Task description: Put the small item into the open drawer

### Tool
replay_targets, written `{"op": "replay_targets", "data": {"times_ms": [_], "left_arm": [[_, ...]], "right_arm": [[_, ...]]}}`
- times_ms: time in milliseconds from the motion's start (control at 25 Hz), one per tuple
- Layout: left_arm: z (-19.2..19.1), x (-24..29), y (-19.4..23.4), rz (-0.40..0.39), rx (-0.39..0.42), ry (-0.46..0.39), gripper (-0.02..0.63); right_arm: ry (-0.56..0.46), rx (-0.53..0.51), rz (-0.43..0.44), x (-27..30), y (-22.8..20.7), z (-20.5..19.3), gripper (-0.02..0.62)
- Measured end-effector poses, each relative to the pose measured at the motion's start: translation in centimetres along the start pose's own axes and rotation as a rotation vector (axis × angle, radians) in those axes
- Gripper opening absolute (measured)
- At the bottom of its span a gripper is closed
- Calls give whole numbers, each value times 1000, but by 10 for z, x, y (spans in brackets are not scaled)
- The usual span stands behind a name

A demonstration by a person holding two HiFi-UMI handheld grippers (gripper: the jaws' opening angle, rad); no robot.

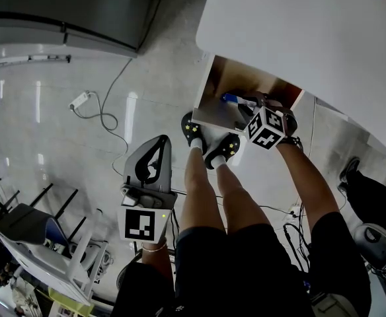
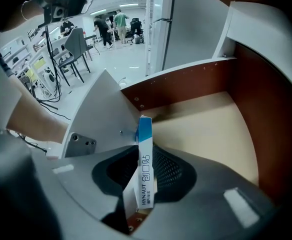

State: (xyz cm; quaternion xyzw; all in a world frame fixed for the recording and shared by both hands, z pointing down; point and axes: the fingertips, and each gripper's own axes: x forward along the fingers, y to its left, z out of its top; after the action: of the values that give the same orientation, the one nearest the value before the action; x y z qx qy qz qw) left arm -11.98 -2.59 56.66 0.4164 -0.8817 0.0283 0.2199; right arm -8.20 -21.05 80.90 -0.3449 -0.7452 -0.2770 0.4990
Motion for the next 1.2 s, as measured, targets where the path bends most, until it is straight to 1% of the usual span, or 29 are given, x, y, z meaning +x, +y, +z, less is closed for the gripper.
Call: {"op": "replay_targets", "data": {"times_ms": [160, 320, 520, 800, 1040, 1200], "left_arm": [[-2, 0, 1, 1, -1, 1, 0], [-1, -2, 4, 4, 0, 2, 0], [1, -2, 8, 9, 2, 0, 0], [3, 0, 4, 3, 5, 2, 0], [8, 0, 3, 1, 17, -4, 0], [16, 1, 0, -7, 26, -18, 0]], "right_arm": [[-13, 15, 11, 2, 1, 1, 99], [-8, -8, 34, 3, 5, 3, 117], [-5, -23, 38, 4, 5, 7, 120], [-11, -21, 38, 2, 3, 6, 147], [-57, 0, -9, -13, -6, 13, 163], [-129, 68, -57, -35, -13, 22, 156]]}}
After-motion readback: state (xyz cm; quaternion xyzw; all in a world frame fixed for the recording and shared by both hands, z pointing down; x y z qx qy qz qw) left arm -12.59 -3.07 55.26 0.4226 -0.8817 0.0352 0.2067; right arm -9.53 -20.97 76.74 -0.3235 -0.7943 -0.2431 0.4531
